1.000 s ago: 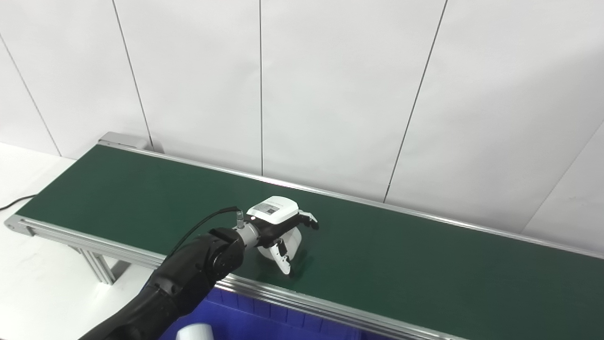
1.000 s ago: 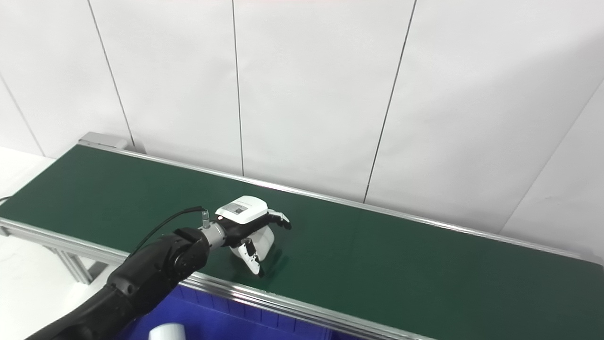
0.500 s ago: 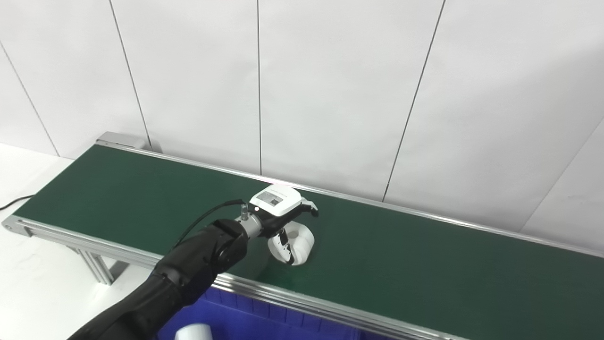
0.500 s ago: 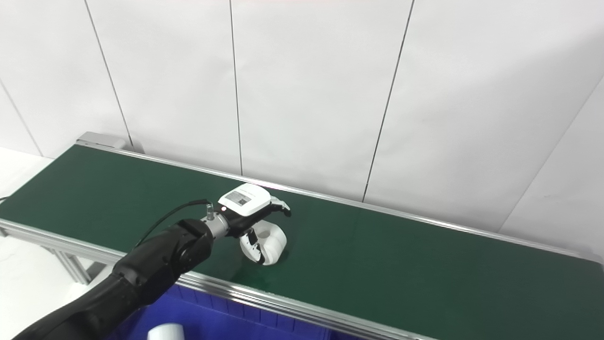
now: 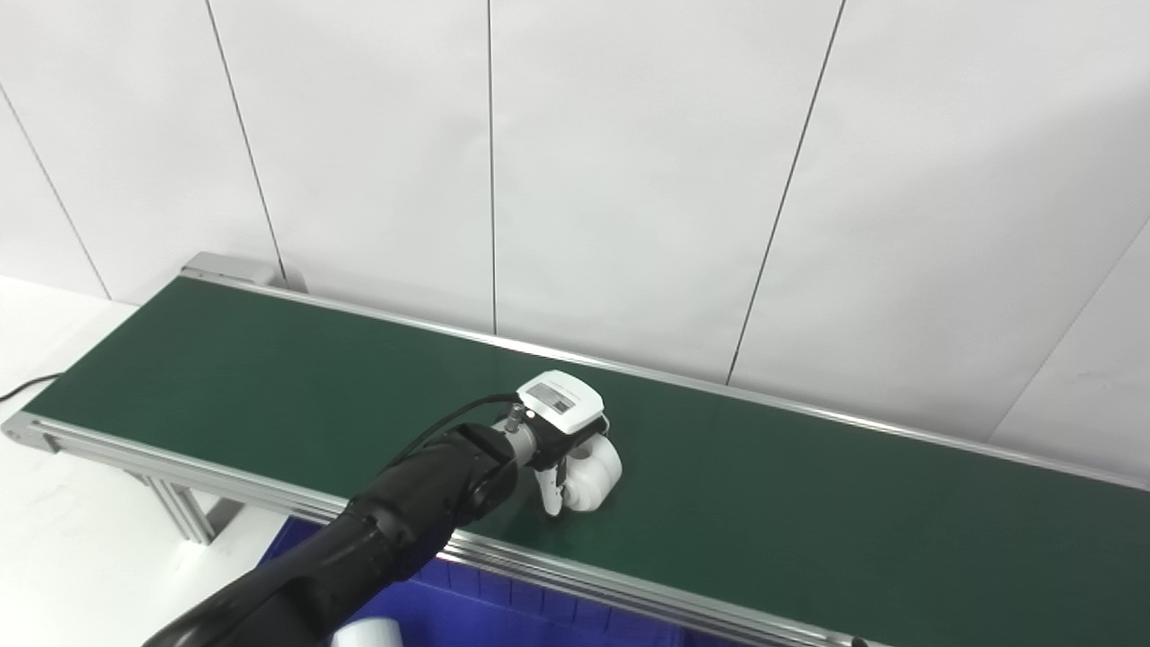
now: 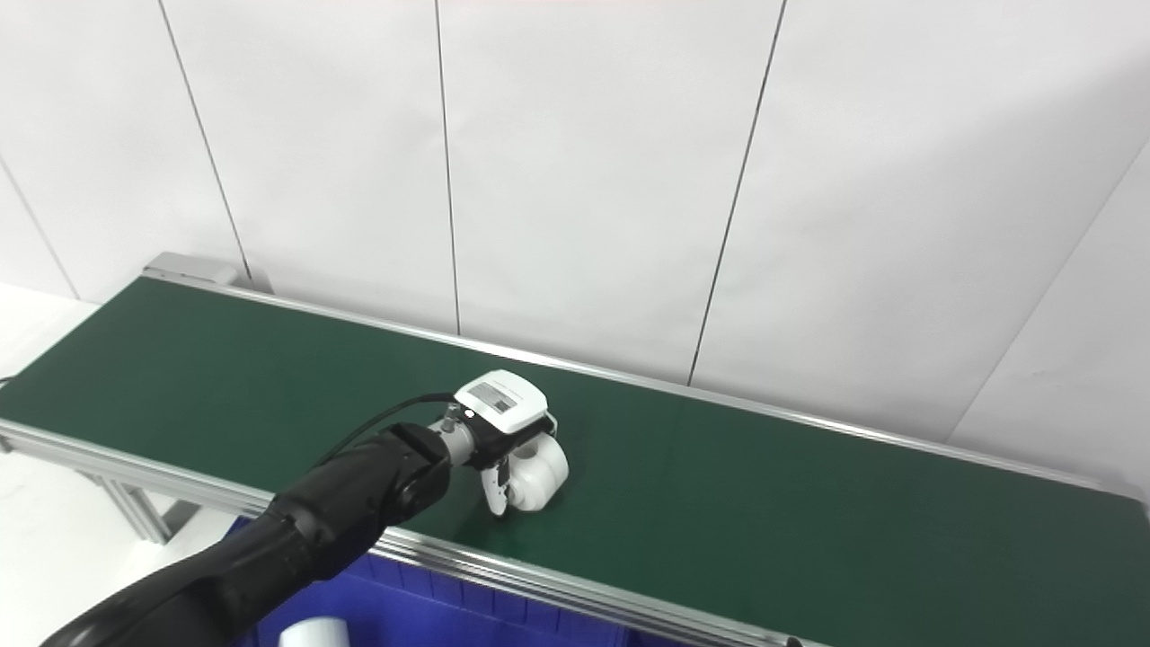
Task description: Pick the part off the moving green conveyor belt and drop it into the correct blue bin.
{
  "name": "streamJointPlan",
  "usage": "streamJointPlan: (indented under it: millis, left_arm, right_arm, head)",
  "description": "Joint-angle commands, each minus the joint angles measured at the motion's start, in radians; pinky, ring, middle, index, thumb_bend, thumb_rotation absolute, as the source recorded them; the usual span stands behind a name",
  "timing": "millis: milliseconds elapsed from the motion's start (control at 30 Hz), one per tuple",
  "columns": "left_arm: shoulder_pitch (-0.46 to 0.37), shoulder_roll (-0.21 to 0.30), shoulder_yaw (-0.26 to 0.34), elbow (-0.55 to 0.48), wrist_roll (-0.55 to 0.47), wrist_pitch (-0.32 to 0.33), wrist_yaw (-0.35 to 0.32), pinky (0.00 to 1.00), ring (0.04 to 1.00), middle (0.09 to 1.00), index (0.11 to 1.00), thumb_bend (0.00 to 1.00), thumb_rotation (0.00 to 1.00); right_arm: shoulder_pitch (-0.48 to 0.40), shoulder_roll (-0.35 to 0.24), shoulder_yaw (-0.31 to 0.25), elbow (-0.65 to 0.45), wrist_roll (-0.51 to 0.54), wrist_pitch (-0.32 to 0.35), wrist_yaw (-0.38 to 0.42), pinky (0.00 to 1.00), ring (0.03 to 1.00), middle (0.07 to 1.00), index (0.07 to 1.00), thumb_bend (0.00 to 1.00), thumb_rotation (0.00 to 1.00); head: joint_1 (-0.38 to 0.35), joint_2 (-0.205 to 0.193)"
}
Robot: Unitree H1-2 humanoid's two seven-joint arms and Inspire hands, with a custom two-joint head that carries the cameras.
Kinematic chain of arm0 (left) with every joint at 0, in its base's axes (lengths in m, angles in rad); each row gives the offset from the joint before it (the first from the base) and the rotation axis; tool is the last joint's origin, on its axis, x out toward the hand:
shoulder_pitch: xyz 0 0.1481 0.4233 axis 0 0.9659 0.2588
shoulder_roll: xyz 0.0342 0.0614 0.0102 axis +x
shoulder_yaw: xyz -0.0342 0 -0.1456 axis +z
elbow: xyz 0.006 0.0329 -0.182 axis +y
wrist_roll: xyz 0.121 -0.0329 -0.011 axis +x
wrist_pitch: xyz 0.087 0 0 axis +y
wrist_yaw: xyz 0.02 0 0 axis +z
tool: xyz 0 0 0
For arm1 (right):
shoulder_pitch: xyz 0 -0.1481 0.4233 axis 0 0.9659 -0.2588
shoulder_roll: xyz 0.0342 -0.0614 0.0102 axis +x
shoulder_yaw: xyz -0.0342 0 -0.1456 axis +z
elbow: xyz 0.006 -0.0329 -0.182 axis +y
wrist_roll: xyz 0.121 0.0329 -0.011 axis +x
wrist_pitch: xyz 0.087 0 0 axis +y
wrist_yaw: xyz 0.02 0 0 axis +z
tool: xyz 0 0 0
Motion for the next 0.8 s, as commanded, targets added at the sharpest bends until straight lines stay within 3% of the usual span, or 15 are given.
streamJointPlan:
  millis: [0, 67, 100, 167, 267, 400, 533, 600, 767]
  left_arm:
    - [-0.006, 0.001, -0.023, 0.014, 0.020, 0.032, -0.051, 0.72, 0.738, 0.741, 0.656, 0.87, 0.23]
    - [-0.002, -0.008, -0.027, 0.022, 0.009, 0.030, -0.029, 0.70, 0.698, 0.709, 0.631, 0.79, 0.19]
    - [-0.001, -0.011, -0.028, 0.027, 0.004, 0.021, -0.008, 0.66, 0.651, 0.663, 0.549, 0.63, 0.12]
    - [-0.002, -0.013, -0.029, 0.030, -0.003, 0.002, 0.021, 0.59, 0.582, 0.595, 0.502, 0.54, 0.07]
    - [-0.004, -0.013, -0.021, 0.016, -0.021, -0.012, 0.042, 0.55, 0.550, 0.539, 0.482, 0.52, 0.02]
    - [-0.003, -0.011, -0.005, -0.020, -0.048, -0.019, 0.050, 0.61, 0.597, 0.550, 0.460, 0.51, 0.00]
    - [-0.004, 0.005, -0.007, -0.086, -0.047, -0.035, 0.040, 0.56, 0.559, 0.545, 0.464, 0.52, 0.00]
    - [0.000, 0.018, -0.003, -0.156, -0.043, -0.036, 0.016, 0.54, 0.527, 0.515, 0.478, 0.52, 0.00]
    - [0.034, 0.065, 0.036, -0.386, -0.064, -0.044, -0.072, 0.57, 0.565, 0.549, 0.463, 0.52, 0.00]
  right_arm:
    - [0.003, 0.006, 0.003, -0.032, -0.004, -0.021, 0.000, 0.97, 0.968, 0.981, 1.000, 0.91, 0.97]
    - [0.004, 0.007, 0.003, -0.035, -0.004, -0.019, 0.002, 0.97, 0.966, 0.978, 1.000, 0.91, 0.97]
    - [0.004, 0.007, 0.003, -0.037, -0.004, -0.017, 0.002, 0.97, 0.965, 0.976, 1.000, 0.91, 0.96]
    - [0.004, 0.008, 0.004, -0.040, -0.006, -0.016, 0.002, 0.97, 0.963, 0.974, 1.000, 0.92, 0.96]
    - [0.002, 0.009, 0.005, -0.039, -0.012, -0.017, 0.001, 0.96, 0.959, 0.971, 1.000, 0.91, 0.97]
    - [-0.002, 0.012, 0.006, -0.041, -0.022, -0.015, -0.005, 0.96, 0.952, 0.964, 0.999, 0.91, 0.96]
    - [-0.003, 0.015, 0.005, -0.048, -0.028, -0.008, -0.007, 0.95, 0.948, 0.960, 0.998, 0.91, 0.96]
    - [-0.003, 0.015, 0.005, -0.053, -0.024, -0.003, -0.002, 0.96, 0.953, 0.963, 1.000, 0.91, 0.96]
    - [-0.006, 0.012, 0.001, -0.086, -0.020, 0.028, 0.003, 0.96, 0.960, 0.970, 1.000, 0.91, 0.97]
  head:
    - [0.001, 0.001]
    - [-0.001, 0.005]
    - [-0.001, 0.005]
    - [-0.002, 0.006]
    - [-0.001, 0.008]
    - [-0.003, 0.010]
    - [-0.001, 0.015]
    - [-0.001, 0.015]
    - [0.023, 0.088]
